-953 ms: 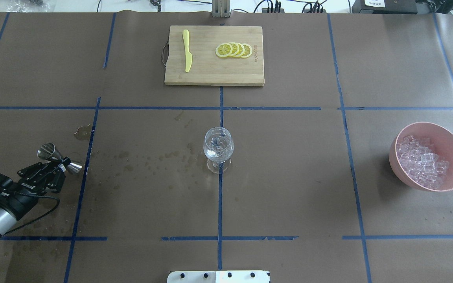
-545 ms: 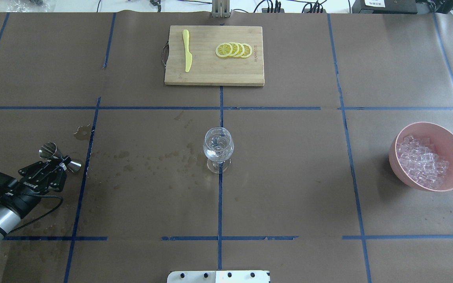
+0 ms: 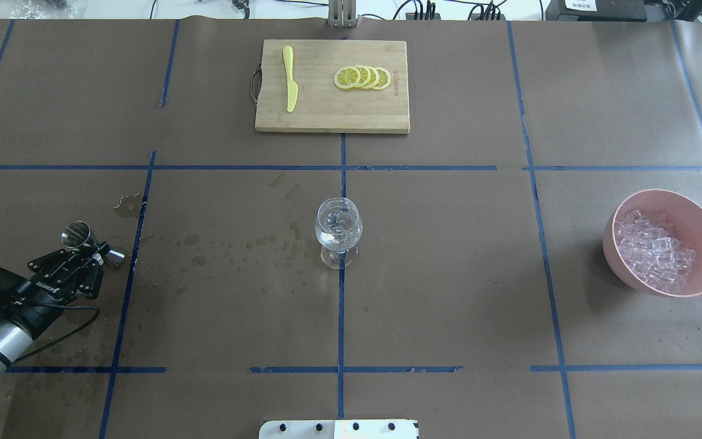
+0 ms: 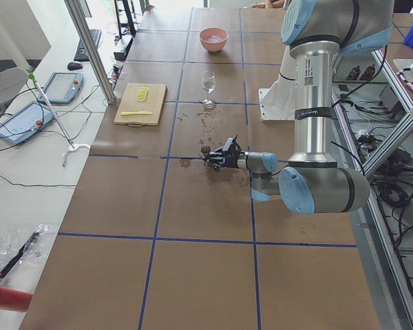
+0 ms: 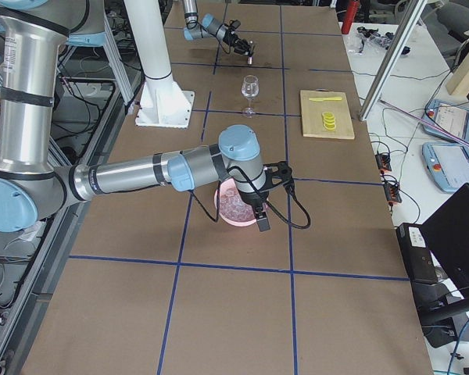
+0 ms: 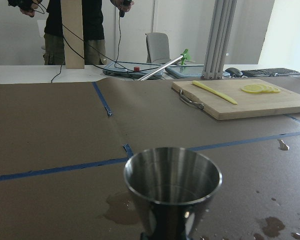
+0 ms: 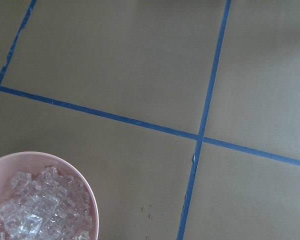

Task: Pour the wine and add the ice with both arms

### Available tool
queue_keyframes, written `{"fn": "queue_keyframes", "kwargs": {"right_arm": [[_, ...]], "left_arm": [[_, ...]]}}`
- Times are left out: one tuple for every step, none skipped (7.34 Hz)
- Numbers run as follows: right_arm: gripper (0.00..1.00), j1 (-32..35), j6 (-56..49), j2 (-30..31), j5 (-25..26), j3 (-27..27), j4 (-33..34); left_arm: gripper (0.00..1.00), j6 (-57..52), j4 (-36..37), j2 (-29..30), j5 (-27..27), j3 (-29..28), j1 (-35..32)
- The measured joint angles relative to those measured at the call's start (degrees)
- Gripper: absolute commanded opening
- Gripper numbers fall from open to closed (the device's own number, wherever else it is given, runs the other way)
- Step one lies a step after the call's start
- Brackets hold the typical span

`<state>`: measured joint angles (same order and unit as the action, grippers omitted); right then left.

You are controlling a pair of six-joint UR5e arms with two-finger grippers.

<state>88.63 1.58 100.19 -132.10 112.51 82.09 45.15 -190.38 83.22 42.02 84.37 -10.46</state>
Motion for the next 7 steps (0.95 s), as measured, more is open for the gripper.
{"fn": "queue_keyframes", "kwargs": {"right_arm": [[1.00,0.0,0.0,0.0,0.0,0.0,0.0],[1.00,0.0,0.0,0.0,0.0,0.0,0.0],[1.00,0.0,0.1,0.0,0.0,-0.1,0.0],[1.00,0.0,0.1,0.1,0.0,-0.1,0.0],[1.00,0.1,0.1,0.1,0.0,-0.1,0.0],[1.00,0.1,0.0,0.1,0.0,-0.2,0.0],[1.00,0.1,0.0,0.1,0.0,-0.2,0.0]], "left_arm": [[0.00,-0.4,0.0,0.0,0.0,0.0,0.1],[0.00,-0.6,0.0,0.1,0.0,0.1,0.2],[0.00,-0.8,0.0,0.1,0.0,0.1,0.2],[0.00,-0.9,0.0,0.1,0.0,0.1,0.2],[0.00,-0.9,0.0,0.1,0.0,0.1,0.3],[0.00,-0.9,0.0,0.1,0.0,0.1,0.3],[0.00,-0.9,0.0,0.1,0.0,0.1,0.3]]}}
